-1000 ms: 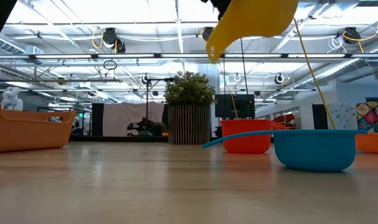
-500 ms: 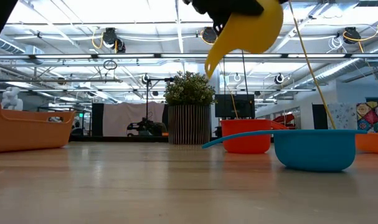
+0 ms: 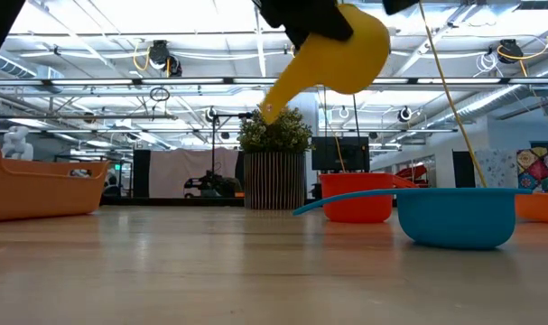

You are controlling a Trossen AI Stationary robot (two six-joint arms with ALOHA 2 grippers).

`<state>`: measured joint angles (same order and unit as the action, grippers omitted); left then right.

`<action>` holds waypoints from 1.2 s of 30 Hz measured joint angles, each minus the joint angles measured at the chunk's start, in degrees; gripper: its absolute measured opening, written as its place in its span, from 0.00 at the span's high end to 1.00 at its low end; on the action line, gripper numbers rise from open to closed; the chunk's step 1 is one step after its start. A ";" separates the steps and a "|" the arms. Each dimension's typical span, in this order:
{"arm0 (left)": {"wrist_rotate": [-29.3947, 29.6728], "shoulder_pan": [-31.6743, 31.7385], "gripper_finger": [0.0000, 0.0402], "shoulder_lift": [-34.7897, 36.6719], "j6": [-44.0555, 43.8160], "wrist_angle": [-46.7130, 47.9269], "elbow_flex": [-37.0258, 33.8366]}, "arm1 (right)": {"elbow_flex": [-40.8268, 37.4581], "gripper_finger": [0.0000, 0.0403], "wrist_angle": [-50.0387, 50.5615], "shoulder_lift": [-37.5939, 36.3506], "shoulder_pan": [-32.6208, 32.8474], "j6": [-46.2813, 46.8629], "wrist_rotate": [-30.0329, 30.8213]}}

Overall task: Nest measuring cups in basket
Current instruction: Stack the yellow measuring cup on top of the blue measuring cup

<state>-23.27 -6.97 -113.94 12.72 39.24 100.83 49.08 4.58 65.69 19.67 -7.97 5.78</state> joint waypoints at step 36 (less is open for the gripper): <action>6.01 -1.41 0.99 -0.33 2.81 25.74 9.17 | 0.07 0.54 -25.00 17.57 -4.82 -0.18 -6.73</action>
<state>-17.26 -8.38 -114.28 15.53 64.98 110.00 49.15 -20.42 83.26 14.85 -8.14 -0.95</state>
